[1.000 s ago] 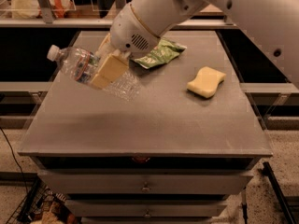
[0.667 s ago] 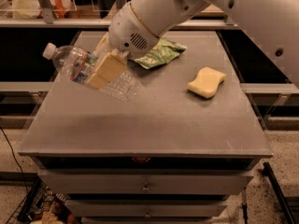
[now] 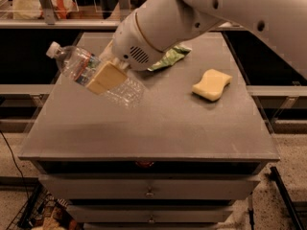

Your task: Place water bottle upright

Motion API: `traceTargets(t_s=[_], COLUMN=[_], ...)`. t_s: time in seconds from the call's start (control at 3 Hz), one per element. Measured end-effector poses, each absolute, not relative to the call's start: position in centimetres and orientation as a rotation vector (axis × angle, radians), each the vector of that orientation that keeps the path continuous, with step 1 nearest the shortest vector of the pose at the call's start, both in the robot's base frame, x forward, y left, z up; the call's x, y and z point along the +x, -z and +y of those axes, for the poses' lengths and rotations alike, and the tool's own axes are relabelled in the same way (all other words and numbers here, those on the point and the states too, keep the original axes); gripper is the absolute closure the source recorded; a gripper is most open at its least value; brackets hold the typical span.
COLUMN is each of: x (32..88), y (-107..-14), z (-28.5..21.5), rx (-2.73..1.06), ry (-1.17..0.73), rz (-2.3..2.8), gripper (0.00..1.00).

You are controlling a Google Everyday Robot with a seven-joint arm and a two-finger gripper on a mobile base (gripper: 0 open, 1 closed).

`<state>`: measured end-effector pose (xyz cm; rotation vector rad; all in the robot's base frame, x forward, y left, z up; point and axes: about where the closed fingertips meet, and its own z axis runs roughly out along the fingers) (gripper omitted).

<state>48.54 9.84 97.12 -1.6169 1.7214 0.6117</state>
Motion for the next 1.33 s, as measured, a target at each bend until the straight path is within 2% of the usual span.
traceTargets(t_s=[0.33, 1.33], x=[48.7, 53.6], y=[-95.9, -97.3], z=[9.9, 10.8], rx=[-1.486, -1.188], ry=[-0.581, -0.633], rz=[1.726, 1.398], gripper=[1.00, 1.00])
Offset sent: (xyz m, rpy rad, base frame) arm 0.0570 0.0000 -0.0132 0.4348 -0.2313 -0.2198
